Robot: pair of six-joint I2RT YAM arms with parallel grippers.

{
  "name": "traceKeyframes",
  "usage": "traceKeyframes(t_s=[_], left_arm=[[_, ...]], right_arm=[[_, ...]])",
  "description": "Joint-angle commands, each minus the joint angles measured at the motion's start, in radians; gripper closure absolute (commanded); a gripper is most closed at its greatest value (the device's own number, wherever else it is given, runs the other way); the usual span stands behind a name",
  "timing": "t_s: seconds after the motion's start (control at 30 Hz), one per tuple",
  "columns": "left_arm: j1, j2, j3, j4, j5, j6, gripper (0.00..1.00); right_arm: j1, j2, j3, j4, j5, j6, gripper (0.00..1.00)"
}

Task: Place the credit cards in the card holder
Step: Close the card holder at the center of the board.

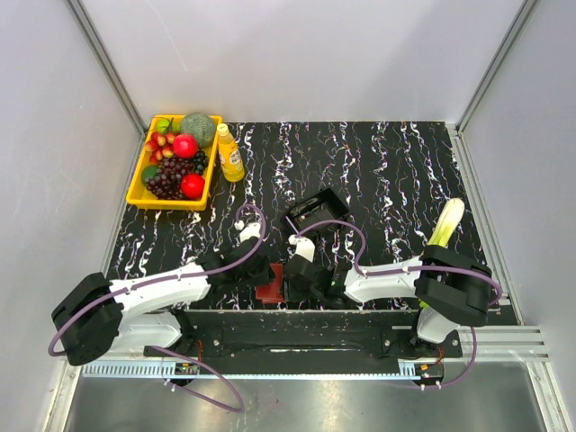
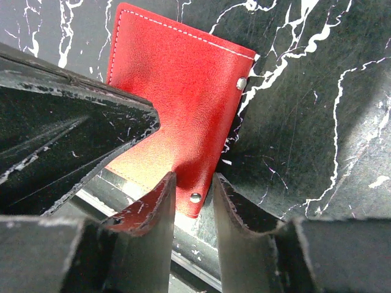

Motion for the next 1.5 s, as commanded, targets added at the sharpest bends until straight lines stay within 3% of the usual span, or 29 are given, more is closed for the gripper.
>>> traceKeyframes(t_s=[0.0,0.13,0.17,0.2,0.23,0.3,0.37,0.43,0.5,0.57,0.67,0.87,1.1,1.47], left_arm=[[-0.003,-0.015,0.042,0.047,-0.015,0.011,1.0],[-0.003,-0.081,0.016,-0.014,-0.059,-0.018,1.0],[-0.003,-0.119,0.007,-0.039,-0.085,-0.032,0.93],[-0.002,-0.153,-0.003,-0.072,-0.11,-0.052,0.73],[-0.003,-0.197,-0.012,-0.115,-0.151,-0.07,0.65],[-0.002,-0.292,-0.044,-0.144,-0.202,-0.084,0.62],[0.003,-0.368,-0.062,-0.18,-0.243,-0.098,0.46],[0.024,-0.4,-0.076,-0.207,-0.248,-0.094,0.55],[0.058,-0.396,-0.09,-0.218,-0.224,-0.092,0.53],[0.081,-0.377,-0.112,-0.208,-0.193,-0.098,0.58],[0.093,-0.38,-0.161,-0.178,-0.15,-0.129,0.61],[0.11,-0.495,-0.289,-0.172,-0.073,-0.212,0.84],[0.113,-0.668,-0.363,-0.171,-0.041,-0.241,0.83],[0.112,-0.57,-0.328,-0.125,-0.021,-0.187,0.83]], right_arm=[[0.015,0.008,0.003,-0.008,0.017,-0.018,0.64],[0.014,-0.01,-0.019,-0.01,0.046,0.006,0.59],[0.014,-0.015,-0.02,-0.01,0.047,0.006,0.57],[0.014,-0.021,-0.024,-0.01,0.047,0.002,0.54],[0.014,-0.031,-0.028,-0.008,0.053,0.002,0.53],[0.012,-0.076,-0.039,-0.01,0.078,-0.009,0.51],[-0.004,-0.143,-0.04,-0.03,0.081,-0.041,0.49],[-0.027,-0.202,-0.036,-0.037,0.063,-0.078,0.48],[-0.05,-0.234,-0.022,-0.054,0.038,-0.095,0.48],[-0.061,-0.231,0.005,-0.051,0.002,-0.107,0.48],[-0.066,-0.152,0.085,-0.05,-0.07,-0.112,0.48],[-0.075,0.014,0.162,0.064,-0.207,-0.006,0.51],[-0.093,0.083,0.213,0.084,-0.262,-0.004,0.55],[-0.093,0.12,0.262,0.041,-0.247,-0.014,0.58]])
